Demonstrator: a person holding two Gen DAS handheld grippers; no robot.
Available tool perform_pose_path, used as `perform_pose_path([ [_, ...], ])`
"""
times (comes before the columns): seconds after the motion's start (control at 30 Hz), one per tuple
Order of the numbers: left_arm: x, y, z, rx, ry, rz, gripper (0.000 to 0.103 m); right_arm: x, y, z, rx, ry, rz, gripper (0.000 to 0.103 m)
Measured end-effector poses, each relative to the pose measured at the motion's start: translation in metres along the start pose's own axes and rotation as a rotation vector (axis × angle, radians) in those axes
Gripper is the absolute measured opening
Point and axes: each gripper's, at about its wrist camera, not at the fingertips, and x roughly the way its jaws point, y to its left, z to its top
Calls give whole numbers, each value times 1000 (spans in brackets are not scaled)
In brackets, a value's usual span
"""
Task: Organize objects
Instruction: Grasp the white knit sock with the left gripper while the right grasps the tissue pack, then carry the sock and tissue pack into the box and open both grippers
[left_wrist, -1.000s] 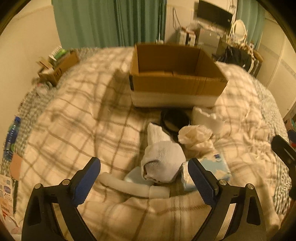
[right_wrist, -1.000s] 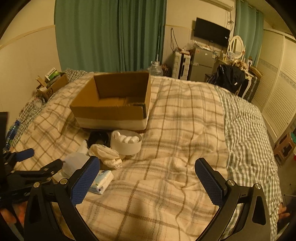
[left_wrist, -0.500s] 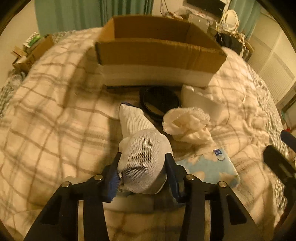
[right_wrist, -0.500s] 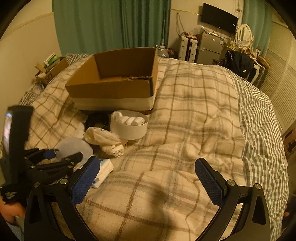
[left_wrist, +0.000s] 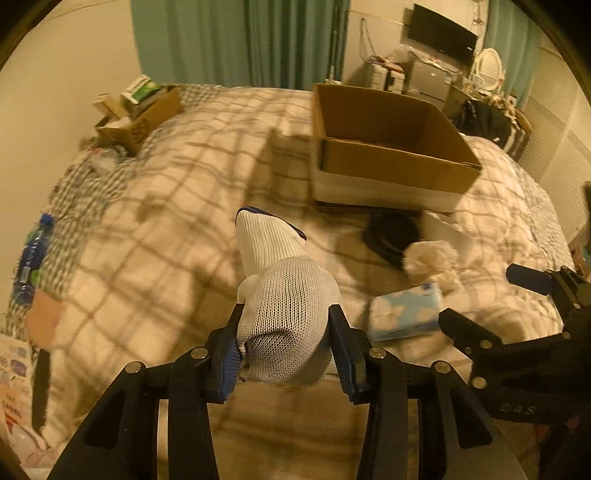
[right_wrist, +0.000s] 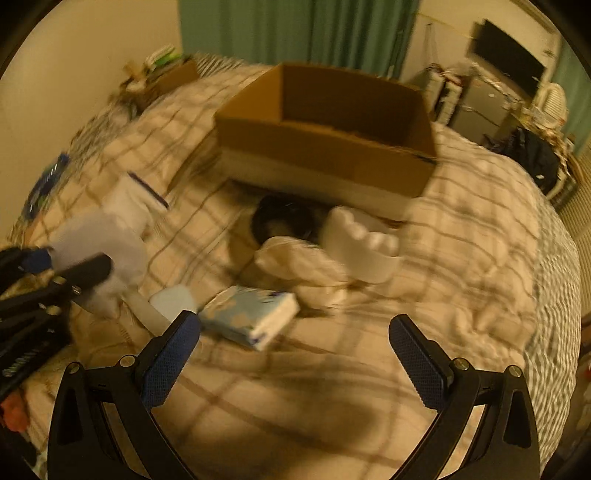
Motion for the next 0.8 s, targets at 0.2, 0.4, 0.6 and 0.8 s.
perform_pose_path([
  [0.2, 9, 16, -3, -35, 22, 3, 44, 44, 24, 6, -42, 113, 63, 102],
  [0.4, 20, 17, -6, -35, 51, -23, 44, 72, 31, -2, -43, 202, 79, 81],
  [0.6, 15, 16, -7, -37, 48, -39, 44, 56, 25, -6, -11, 146, 69, 60],
  [0.8, -5, 11, -10, -32, 27, -55, 44, 21, 17, -4, 11, 66, 58, 46],
])
